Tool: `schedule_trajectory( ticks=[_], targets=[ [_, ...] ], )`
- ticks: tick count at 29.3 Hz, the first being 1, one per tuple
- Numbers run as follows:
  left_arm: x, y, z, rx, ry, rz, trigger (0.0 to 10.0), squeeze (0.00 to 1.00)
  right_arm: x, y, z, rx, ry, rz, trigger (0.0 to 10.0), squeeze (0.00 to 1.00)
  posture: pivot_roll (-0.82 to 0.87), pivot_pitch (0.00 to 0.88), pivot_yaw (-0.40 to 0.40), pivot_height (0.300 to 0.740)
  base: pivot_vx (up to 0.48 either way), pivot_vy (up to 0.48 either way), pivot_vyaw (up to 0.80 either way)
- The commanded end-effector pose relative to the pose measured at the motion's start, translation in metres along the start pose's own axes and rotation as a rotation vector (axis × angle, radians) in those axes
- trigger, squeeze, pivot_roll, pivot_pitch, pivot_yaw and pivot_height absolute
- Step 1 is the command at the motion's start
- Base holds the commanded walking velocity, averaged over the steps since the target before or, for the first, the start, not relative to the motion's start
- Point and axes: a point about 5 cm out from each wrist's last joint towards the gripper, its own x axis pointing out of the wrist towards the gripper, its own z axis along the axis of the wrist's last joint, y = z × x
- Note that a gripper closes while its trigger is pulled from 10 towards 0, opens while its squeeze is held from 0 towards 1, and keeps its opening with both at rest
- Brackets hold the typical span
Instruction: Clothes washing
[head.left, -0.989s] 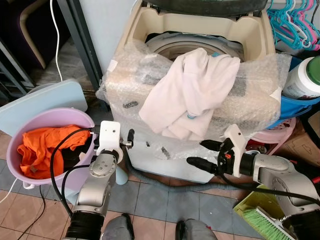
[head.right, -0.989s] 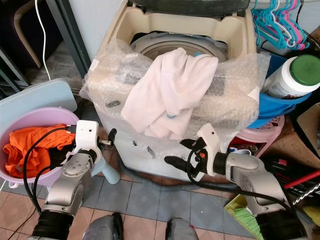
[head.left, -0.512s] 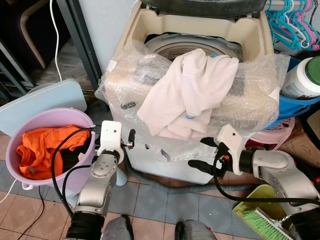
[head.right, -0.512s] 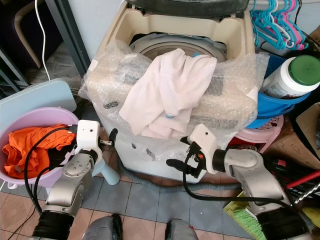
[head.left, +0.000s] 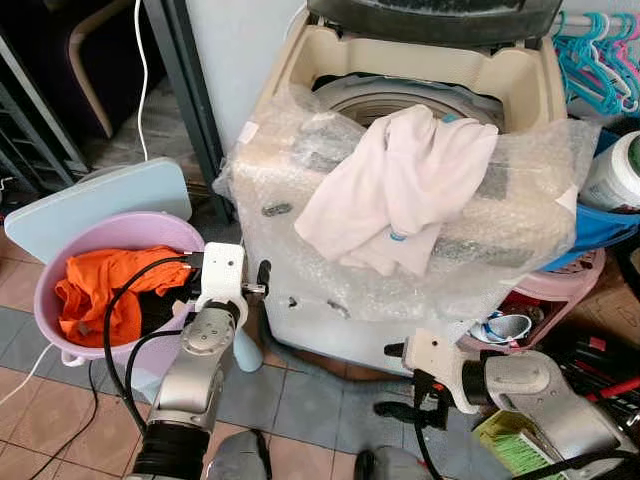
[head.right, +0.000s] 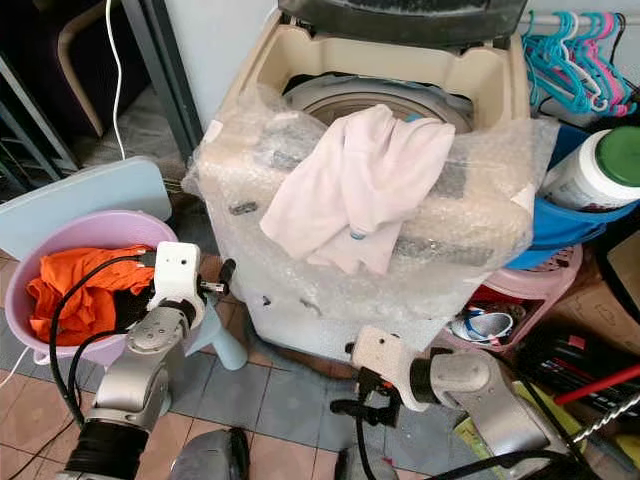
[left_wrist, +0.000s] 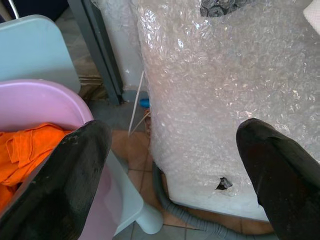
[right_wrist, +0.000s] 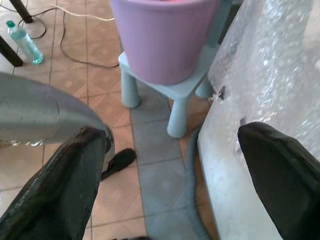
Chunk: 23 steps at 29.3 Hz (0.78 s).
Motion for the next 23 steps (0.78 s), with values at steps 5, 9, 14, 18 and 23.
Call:
schedule_trajectory(
  ticks=[5,9,14,18,23],
  targets=[
    [0.001,0.001,-0.001,0.026,0.007,-0.009,10.0,0.0,-0.004,-0.022,0.046,-0.118,-0.203,-0.201,10.0,0.0,-0.04,0.097,0.034,0.74,0.0,0.0,0.0],
    [0.002,0.001,0.0,0.026,0.008,-0.009,10.0,0.0,-0.001,-0.029,0.06,-0.151,-0.26,-0.279,10.0,0.0,-0.04,0.098,0.034,0.74,0.0,0.0,0.0],
    [0.002,0.0,0.0,0.025,0.008,-0.01,10.0,0.0,0.002,-0.059,0.057,-0.263,-0.203,-0.597,10.0,0.0,-0.04,0.098,0.03,0.74,0.0,0.0,0.0],
    [0.002,-0.001,0.0,0.022,0.009,-0.01,10.0,0.0,0.005,-0.077,0.044,-0.306,-0.115,-0.735,10.0,0.0,-0.04,0.097,0.026,0.74,0.0,0.0,0.0],
    [0.001,-0.002,-0.001,0.018,0.01,-0.009,10.0,0.0,0.015,-0.082,0.026,-0.354,0.001,-0.764,0.0,0.0,-0.03,0.098,0.023,0.74,0.0,0.0,0.0]
  ],
)
